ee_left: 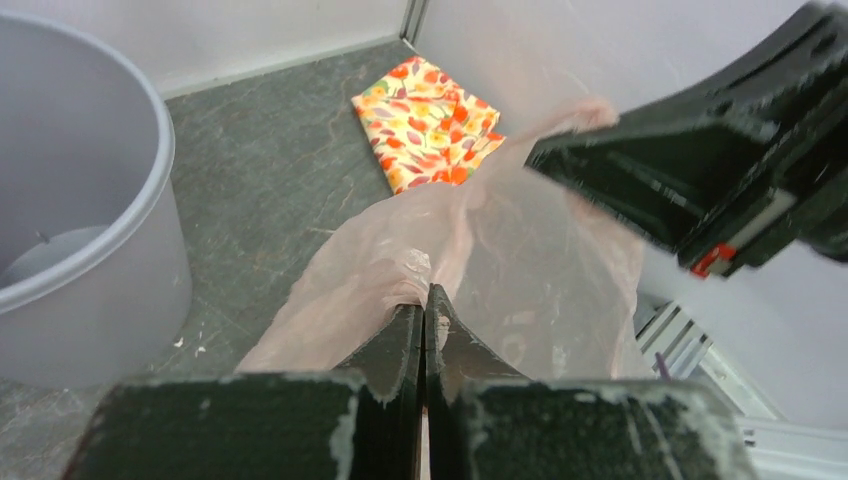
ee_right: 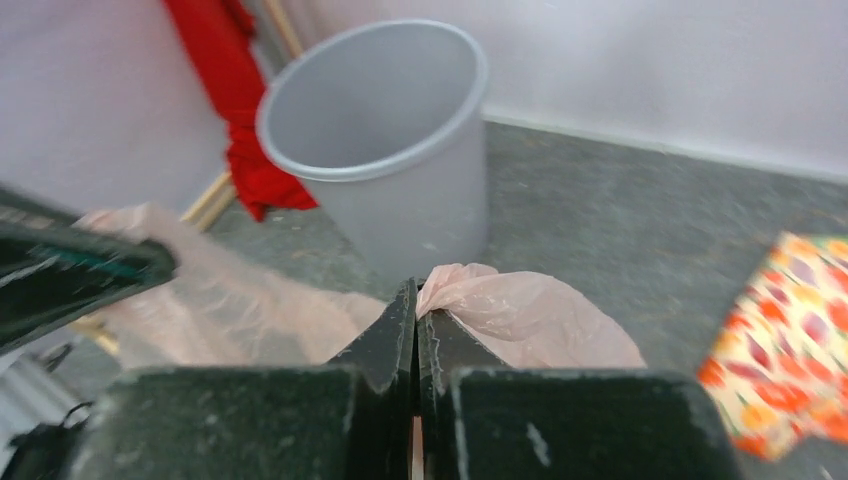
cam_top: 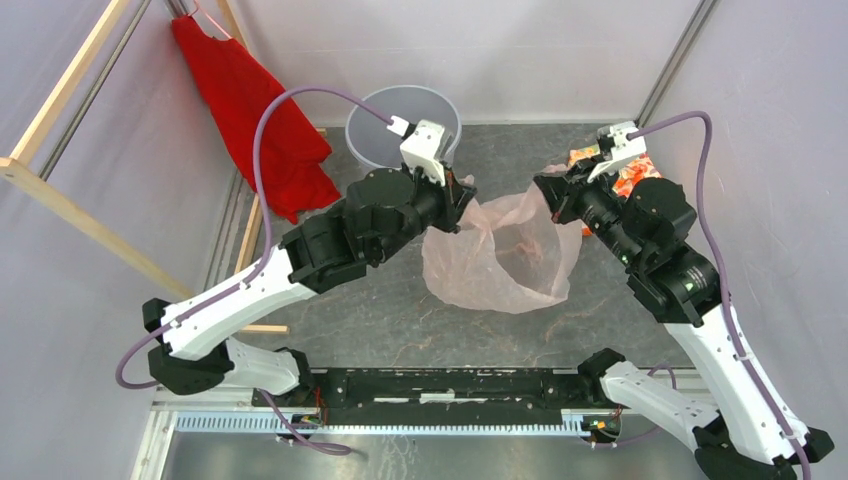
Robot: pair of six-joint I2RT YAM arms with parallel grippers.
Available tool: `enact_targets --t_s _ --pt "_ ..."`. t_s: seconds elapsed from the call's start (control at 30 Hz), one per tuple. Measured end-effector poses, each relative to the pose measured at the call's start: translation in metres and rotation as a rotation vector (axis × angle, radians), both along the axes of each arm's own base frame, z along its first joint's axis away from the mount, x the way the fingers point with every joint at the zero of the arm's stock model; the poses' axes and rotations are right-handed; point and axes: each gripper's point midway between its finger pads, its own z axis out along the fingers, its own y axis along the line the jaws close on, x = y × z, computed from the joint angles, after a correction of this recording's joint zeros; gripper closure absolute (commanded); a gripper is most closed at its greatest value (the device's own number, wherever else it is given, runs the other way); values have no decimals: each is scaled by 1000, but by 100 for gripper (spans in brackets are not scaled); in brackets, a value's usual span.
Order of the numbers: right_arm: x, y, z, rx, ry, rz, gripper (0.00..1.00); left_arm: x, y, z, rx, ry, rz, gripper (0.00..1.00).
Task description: Put the trash bags into the trash bin
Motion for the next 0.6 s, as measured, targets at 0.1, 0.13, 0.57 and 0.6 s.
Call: enact_targets --t_s 0.1,0.13,0.57,0.6 --pt "-8 21 14 30 -43 126 95 3 -5 19 -32 12 10 98" --pt "-10 26 16 35 -51 159 94 4 -7 23 -44 20 10 98" --pt "-34 44 -23 -5 -30 330 78 36 8 -8 -107 278 -105 98" --pt "-34 45 -26 -8 -23 337 77 31 5 -9 -114 294 -136 98"
